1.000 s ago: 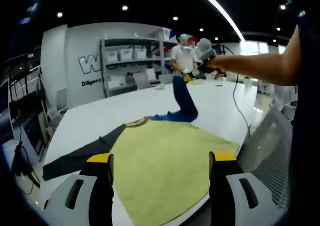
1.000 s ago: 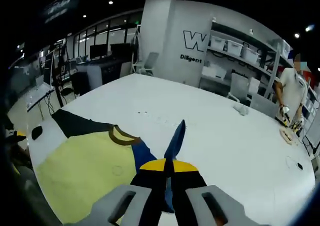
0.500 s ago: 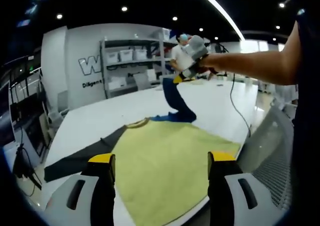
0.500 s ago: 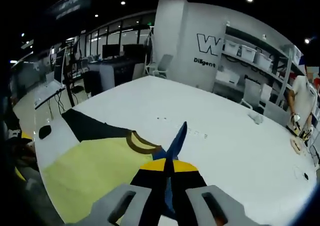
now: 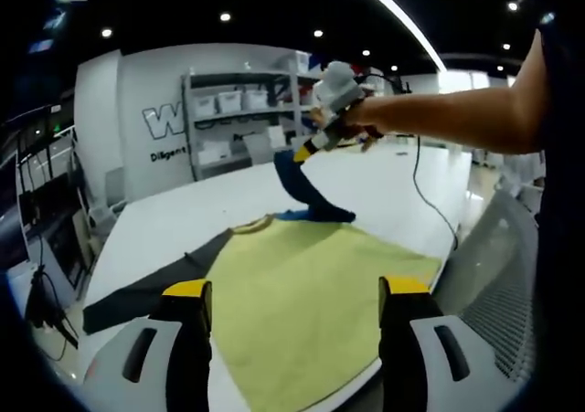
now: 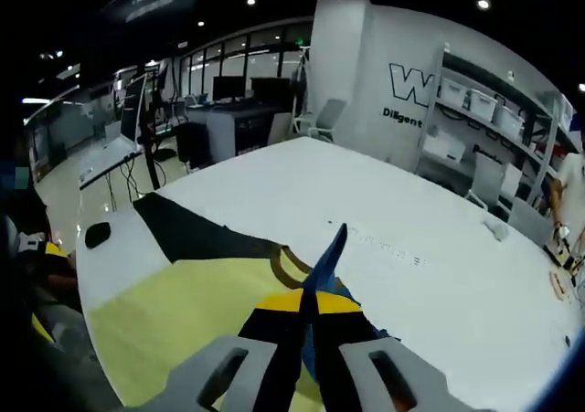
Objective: Fold the garment on the visible template until the final outline fits inside the template.
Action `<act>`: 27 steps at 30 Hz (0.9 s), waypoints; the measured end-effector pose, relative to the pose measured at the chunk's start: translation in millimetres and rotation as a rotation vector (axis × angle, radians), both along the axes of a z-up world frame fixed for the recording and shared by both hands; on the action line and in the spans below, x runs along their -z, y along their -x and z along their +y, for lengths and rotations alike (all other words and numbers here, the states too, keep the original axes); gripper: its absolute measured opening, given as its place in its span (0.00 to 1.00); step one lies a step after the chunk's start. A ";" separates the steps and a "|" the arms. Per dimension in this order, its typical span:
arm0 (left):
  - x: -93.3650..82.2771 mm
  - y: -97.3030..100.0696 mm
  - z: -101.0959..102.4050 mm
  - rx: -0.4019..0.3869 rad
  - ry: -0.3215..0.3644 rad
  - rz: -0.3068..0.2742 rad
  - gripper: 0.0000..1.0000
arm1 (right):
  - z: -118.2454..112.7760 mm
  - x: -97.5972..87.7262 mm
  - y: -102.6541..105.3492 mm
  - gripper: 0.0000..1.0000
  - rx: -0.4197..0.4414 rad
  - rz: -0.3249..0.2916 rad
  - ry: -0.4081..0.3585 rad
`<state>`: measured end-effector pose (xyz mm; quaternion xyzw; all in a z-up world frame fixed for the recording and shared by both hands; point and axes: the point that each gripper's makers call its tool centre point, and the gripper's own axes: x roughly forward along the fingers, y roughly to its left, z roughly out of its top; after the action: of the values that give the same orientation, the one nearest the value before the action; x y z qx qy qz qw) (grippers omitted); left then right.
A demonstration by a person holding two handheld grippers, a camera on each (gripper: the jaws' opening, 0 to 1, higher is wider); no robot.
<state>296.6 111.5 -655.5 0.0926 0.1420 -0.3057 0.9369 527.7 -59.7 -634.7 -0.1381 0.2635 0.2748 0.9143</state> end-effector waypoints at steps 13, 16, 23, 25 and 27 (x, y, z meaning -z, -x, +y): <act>-0.9 -1.2 2.1 -0.002 0.005 -0.003 0.68 | 51.7 15.6 2.5 0.00 -0.079 0.028 0.004; -0.5 -1.3 2.3 -0.002 0.005 -0.001 0.68 | 62.9 21.5 3.7 0.00 -0.099 0.039 0.007; 0.2 -1.5 2.5 -0.005 0.005 0.003 0.68 | 80.8 42.1 3.9 0.00 -0.126 0.073 0.018; 0.4 -1.7 2.6 -0.007 0.004 0.004 0.68 | 81.7 49.6 3.7 0.00 -0.123 0.086 0.018; 0.8 -1.9 2.9 -0.008 0.003 0.006 0.67 | 84.8 59.9 4.9 0.00 -0.126 0.104 0.018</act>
<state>298.5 114.4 -656.3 0.0897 0.1446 -0.3025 0.9378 522.7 25.1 -694.6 -0.1483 0.3039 0.3360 0.8790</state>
